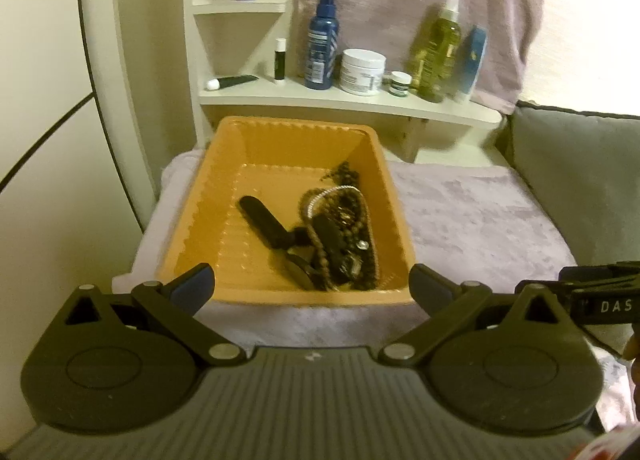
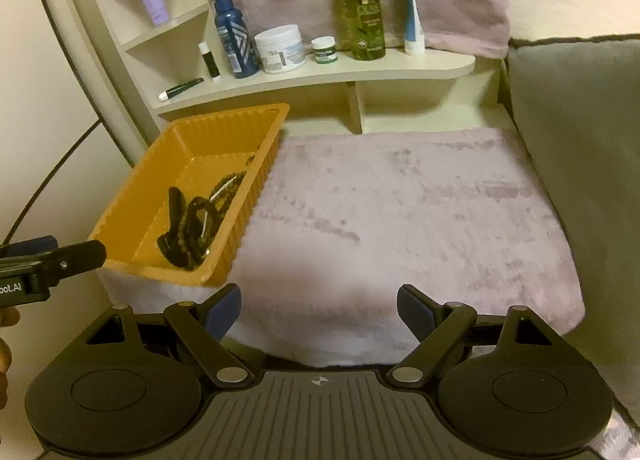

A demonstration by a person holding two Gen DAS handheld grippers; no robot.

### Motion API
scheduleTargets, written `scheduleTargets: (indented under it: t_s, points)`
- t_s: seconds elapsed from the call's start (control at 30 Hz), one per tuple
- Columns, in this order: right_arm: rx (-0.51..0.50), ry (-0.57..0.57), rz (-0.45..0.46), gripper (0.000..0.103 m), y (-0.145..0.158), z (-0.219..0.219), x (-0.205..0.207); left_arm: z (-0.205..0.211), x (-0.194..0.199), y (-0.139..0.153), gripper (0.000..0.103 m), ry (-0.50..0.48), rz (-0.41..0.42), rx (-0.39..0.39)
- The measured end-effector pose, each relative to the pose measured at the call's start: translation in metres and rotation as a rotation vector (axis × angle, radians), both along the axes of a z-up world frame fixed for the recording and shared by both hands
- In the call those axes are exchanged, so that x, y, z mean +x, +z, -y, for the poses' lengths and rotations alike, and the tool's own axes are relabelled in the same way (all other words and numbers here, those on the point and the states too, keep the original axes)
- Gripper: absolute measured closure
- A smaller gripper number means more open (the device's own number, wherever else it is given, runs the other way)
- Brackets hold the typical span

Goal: Organize jewelry

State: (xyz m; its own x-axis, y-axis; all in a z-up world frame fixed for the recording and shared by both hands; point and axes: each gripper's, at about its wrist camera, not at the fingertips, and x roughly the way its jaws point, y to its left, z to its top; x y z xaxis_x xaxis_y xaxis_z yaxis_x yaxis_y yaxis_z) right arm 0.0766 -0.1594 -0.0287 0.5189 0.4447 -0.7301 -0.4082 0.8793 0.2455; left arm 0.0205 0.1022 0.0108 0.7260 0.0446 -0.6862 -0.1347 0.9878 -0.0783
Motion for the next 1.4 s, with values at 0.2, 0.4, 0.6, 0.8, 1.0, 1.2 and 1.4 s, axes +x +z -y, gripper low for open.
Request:
scheduleTargets:
  t_s: [0.2, 0.4, 0.6, 0.8, 1.0, 1.2, 1.4]
  points:
    - [0.009, -0.026, -0.011, 0.018, 0.001, 0.015, -0.01, 0.012, -0.011, 0.0, 0.001, 0.009, -0.011, 0.02]
    - [0.006, -0.039, -0.014, 0.018, 0.002, 0.026, -0.02, 0.022, -0.023, 0.002, 0.001, 0.019, -0.023, 0.036]
    - [0.003, -0.036, -0.004, 0.018, 0.006, 0.03, -0.033, 0.03, -0.031, 0.004, 0.001, 0.035, -0.032, 0.057]
    - [0.002, -0.035, 0.01, 0.018, 0.011, 0.032, -0.044, 0.035, -0.04, 0.005, 0.001, 0.023, -0.038, 0.046]
    - [-0.006, -0.032, 0.013, 0.018, 0.014, 0.035, -0.051, 0.041, -0.047, 0.004, 0.0, 0.006, -0.037, 0.045]
    - [-0.011, -0.04, 0.013, 0.018, 0.014, 0.035, -0.053, 0.047, -0.047, 0.001, 0.0, -0.015, -0.048, 0.035]
    - [-0.017, -0.028, 0.021, 0.018, 0.014, 0.035, -0.054, 0.048, -0.047, 0.001, 0.0, -0.013, -0.048, 0.035]
